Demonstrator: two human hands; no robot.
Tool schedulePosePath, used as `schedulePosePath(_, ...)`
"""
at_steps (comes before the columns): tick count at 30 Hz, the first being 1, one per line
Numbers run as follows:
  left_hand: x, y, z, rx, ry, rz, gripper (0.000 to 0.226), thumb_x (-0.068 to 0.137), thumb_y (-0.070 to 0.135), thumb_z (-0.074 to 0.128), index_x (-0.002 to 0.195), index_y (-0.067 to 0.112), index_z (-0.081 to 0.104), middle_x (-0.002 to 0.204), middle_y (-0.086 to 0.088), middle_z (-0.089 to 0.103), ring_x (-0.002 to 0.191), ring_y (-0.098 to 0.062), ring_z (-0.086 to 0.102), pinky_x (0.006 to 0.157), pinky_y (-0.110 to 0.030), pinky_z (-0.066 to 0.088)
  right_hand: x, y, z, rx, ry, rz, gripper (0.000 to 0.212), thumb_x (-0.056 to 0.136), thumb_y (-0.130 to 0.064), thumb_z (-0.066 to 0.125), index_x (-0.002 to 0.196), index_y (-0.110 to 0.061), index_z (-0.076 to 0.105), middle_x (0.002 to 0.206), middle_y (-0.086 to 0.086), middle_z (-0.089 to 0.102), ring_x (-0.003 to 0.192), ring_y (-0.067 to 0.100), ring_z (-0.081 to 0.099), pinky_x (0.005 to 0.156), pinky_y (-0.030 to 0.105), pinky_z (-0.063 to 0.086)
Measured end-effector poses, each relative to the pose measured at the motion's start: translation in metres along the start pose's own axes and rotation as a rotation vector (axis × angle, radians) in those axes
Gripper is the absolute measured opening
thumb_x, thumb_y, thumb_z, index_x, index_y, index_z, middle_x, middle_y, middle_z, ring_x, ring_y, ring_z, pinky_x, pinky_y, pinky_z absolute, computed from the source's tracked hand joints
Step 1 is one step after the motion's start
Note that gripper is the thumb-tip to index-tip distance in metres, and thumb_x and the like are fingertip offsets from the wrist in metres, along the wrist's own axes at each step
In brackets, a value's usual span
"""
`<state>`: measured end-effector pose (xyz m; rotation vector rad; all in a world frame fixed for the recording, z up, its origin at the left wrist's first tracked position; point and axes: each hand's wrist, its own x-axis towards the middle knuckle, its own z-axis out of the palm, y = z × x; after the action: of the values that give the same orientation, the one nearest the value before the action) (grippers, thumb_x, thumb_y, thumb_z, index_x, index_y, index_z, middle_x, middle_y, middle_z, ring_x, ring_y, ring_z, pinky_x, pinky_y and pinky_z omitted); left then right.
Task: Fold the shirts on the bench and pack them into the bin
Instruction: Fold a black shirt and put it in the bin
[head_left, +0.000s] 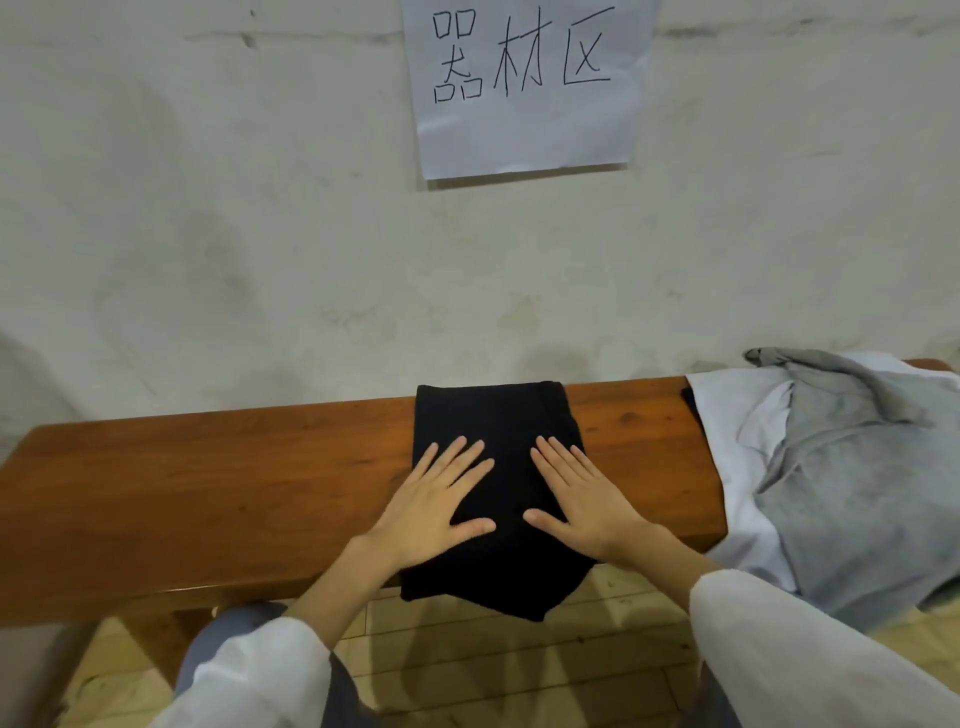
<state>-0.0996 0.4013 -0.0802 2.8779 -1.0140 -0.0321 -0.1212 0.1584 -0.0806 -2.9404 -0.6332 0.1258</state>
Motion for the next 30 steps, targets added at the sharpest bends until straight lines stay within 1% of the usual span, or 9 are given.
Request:
schedulePosePath(4,-0.01,0.001,0.006,-0.024,-0.067,-0.014,0.089,0.085,0.077,0.018,0.152,0.022,-0.003,0.157,0.007,-0.011,0.144,-0.008,-0.016,0.119,-0.035,-0.01,-0.014,-0.01,0.006,-0.01,0.004,0.019,0.094,0.085,-0.077,0.016,0.151,-0.013,-0.005,0.154,-0.003,-0.018,0.143,0.011,-0.02,0.114,0.027,-0.017)
schedulePosePath(8,-0.031,0.009,0.017,0.039,-0.026,-0.063,0.097,0.082,0.083,0.017,0.151,0.017,-0.001,0.155,0.004,-0.012,0.145,-0.012,-0.011,0.119,-0.036,-0.004,-0.026,-0.016,0.01,-0.043,-0.054,-0.014,0.104,0.081,-0.082,0.027,0.151,-0.013,-0.009,0.153,-0.004,-0.021,0.142,0.011,-0.022,0.114,0.027,-0.019)
schedulePosePath(10,-0.038,0.014,0.019,0.072,0.005,-0.086,0.097,0.081,0.08,0.026,0.151,0.013,0.014,0.157,-0.001,0.007,0.146,-0.016,0.008,0.118,-0.041,0.012,-0.028,-0.016,0.009,-0.116,-0.059,-0.034,0.105,0.079,-0.081,0.029,0.152,-0.011,-0.001,0.156,0.001,-0.011,0.145,0.016,-0.012,0.118,0.031,-0.012)
schedulePosePath(14,-0.044,0.021,0.026,0.121,0.029,-0.08,0.091,0.066,0.071,0.064,0.132,0.009,0.055,0.137,-0.006,0.054,0.125,-0.019,0.053,0.099,-0.04,0.046,-0.029,-0.025,0.009,-0.095,-0.216,0.092,0.088,0.079,-0.07,0.024,0.14,-0.006,0.035,0.142,0.01,0.047,0.132,0.021,0.044,0.106,0.041,0.031)
schedulePosePath(18,-0.049,0.029,0.017,0.142,0.172,-0.043,0.058,0.08,0.058,0.04,0.102,0.018,0.075,0.107,0.002,0.072,0.097,-0.013,0.069,0.073,-0.027,0.056,-0.039,-0.032,-0.006,-0.102,-0.125,0.035,0.068,0.089,-0.054,0.026,0.143,-0.014,0.037,0.148,0.001,0.034,0.134,0.017,0.042,0.11,0.031,0.023)
schedulePosePath(21,-0.048,0.023,-0.013,0.095,0.077,-0.049,0.062,0.083,0.062,0.028,0.091,0.024,0.076,0.091,0.009,0.074,0.081,-0.006,0.07,0.06,-0.019,0.055,-0.043,-0.036,-0.03,0.045,-0.22,0.01,0.055,0.098,-0.044,0.039,0.148,-0.023,0.03,0.155,-0.007,0.022,0.144,0.013,0.021,0.116,0.028,0.019)
schedulePosePath(25,-0.033,0.014,-0.07,-0.32,-0.359,-0.087,0.038,0.091,0.045,0.055,0.078,0.009,0.061,0.067,0.006,0.058,0.058,-0.007,0.052,0.057,-0.023,0.04,-0.036,-0.036,-0.075,0.274,-0.329,0.058,0.019,0.097,-0.035,0.051,0.105,-0.024,0.065,0.106,-0.003,0.065,0.1,0.019,0.06,0.086,0.032,0.047)
schedulePosePath(27,-0.019,0.014,-0.097,-0.325,-0.453,-0.042,0.02,0.09,0.024,0.063,0.084,0.006,0.064,0.075,0.005,0.062,0.066,-0.009,0.055,0.062,-0.025,0.041,-0.026,-0.032,-0.098,0.272,-0.389,0.056,0.017,0.095,-0.031,0.055,0.082,-0.024,0.063,0.083,-0.002,0.062,0.08,0.019,0.059,0.074,0.032,0.045)
schedulePosePath(30,0.007,0.011,-0.139,-0.227,-0.396,-0.04,0.018,0.089,0.01,0.061,0.103,0.0,0.067,0.104,-0.01,0.067,0.091,-0.02,0.059,0.076,-0.029,0.043,-0.003,-0.023,-0.138,0.232,-0.309,0.102,0.019,0.093,-0.026,0.058,0.094,-0.009,0.067,0.089,0.006,0.066,0.082,0.023,0.061,0.075,0.035,0.047)
